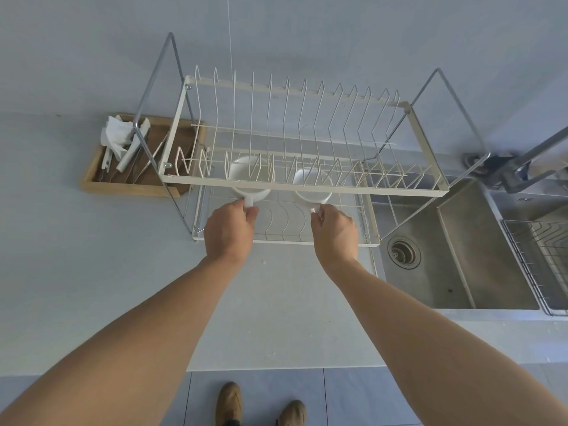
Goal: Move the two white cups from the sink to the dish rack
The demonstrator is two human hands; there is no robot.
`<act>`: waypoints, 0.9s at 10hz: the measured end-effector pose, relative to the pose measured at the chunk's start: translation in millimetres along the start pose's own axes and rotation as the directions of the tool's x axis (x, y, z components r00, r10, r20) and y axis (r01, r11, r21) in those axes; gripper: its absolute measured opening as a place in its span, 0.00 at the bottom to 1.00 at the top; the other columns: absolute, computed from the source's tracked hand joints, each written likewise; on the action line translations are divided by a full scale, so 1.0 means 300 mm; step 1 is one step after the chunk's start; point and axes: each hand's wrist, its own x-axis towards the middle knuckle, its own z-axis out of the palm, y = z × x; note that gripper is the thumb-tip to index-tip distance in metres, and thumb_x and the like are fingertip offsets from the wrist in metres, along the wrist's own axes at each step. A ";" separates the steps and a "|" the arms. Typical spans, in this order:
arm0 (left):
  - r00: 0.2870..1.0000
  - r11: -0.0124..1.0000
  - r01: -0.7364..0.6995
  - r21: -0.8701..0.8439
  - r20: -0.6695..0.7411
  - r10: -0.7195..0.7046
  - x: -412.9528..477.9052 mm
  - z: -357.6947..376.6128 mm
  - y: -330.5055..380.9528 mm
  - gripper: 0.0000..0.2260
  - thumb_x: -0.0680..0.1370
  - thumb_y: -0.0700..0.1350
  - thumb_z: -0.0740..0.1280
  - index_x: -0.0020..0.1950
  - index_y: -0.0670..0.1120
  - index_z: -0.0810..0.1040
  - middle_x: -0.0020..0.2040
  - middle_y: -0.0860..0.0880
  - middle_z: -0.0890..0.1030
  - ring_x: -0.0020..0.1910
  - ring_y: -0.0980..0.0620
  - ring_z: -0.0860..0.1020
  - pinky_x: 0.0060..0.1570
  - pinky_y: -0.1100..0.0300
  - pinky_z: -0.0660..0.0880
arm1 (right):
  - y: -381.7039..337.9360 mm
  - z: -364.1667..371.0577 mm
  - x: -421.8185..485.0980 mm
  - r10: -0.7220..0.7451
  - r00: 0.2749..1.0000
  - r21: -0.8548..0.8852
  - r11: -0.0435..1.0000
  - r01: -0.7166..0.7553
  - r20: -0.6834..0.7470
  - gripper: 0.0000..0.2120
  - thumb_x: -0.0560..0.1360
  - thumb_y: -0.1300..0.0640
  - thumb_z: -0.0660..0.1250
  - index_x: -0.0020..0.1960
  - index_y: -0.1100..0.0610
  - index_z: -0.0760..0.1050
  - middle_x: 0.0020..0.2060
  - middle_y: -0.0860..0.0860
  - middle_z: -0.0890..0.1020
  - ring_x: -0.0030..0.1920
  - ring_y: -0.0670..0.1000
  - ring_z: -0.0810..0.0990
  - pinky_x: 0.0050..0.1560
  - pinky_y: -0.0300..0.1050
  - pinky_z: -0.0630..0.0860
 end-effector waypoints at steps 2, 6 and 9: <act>1.000 1.000 -0.001 -0.002 0.005 0.001 -0.009 -0.007 -0.002 0.12 0.80 0.51 0.66 0.44 0.43 0.81 0.39 0.45 0.84 0.38 0.39 0.80 0.36 0.51 0.75 | 0.018 0.007 -0.003 0.019 1.000 0.025 1.000 -0.019 -0.016 0.11 0.81 0.56 0.65 0.40 0.56 0.72 0.34 0.52 0.78 0.36 0.59 0.74 0.36 0.47 0.66; 0.999 0.993 -0.045 0.110 0.028 0.042 -0.071 -0.061 -0.017 0.18 0.80 0.56 0.66 0.43 0.41 0.74 0.37 0.44 0.78 0.37 0.38 0.78 0.34 0.51 0.73 | 0.005 -0.032 -0.050 0.000 0.999 0.004 1.000 0.000 -0.045 0.20 0.78 0.44 0.69 0.60 0.60 0.78 0.49 0.56 0.84 0.49 0.60 0.81 0.42 0.46 0.70; 0.972 0.911 -0.235 0.339 0.062 0.228 -0.204 -0.172 0.004 0.31 0.77 0.59 0.67 0.73 0.41 0.68 0.65 0.43 0.76 0.63 0.41 0.76 0.56 0.45 0.73 | -0.071 -0.178 -0.179 -0.099 0.995 -0.256 0.962 0.096 0.004 0.29 0.77 0.37 0.65 0.71 0.55 0.69 0.67 0.51 0.77 0.63 0.57 0.77 0.59 0.54 0.71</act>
